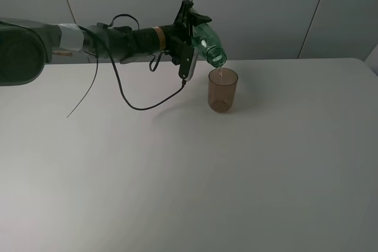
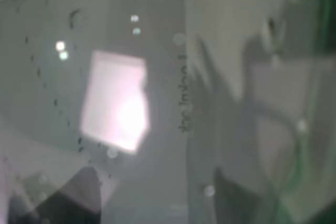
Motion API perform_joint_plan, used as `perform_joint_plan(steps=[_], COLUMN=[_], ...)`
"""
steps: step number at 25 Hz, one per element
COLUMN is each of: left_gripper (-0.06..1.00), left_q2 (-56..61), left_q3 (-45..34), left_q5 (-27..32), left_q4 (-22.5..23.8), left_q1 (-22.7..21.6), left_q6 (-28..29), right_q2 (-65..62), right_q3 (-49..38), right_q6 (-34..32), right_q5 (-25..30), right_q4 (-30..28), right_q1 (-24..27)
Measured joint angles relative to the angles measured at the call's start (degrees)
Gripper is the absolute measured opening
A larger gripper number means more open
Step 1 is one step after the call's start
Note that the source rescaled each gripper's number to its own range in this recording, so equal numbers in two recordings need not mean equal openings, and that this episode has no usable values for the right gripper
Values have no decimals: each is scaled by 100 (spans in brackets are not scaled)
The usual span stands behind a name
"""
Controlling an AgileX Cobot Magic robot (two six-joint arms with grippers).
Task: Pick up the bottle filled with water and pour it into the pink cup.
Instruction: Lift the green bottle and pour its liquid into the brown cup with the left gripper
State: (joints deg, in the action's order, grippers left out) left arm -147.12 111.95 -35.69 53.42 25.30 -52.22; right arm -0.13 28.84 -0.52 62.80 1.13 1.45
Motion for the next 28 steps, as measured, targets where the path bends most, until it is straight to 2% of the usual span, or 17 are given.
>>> perform_joint_plan(steps=[28], left_gripper=[0], left_q2=[0], left_q3=[95], left_q5=[-10], left_q4=[-302], left_q1=[49], left_q6=[-401], right_q2=[0], right_q3=[0], right_q6=[0], right_q5=[0], right_q4=[0], right_q1=[0])
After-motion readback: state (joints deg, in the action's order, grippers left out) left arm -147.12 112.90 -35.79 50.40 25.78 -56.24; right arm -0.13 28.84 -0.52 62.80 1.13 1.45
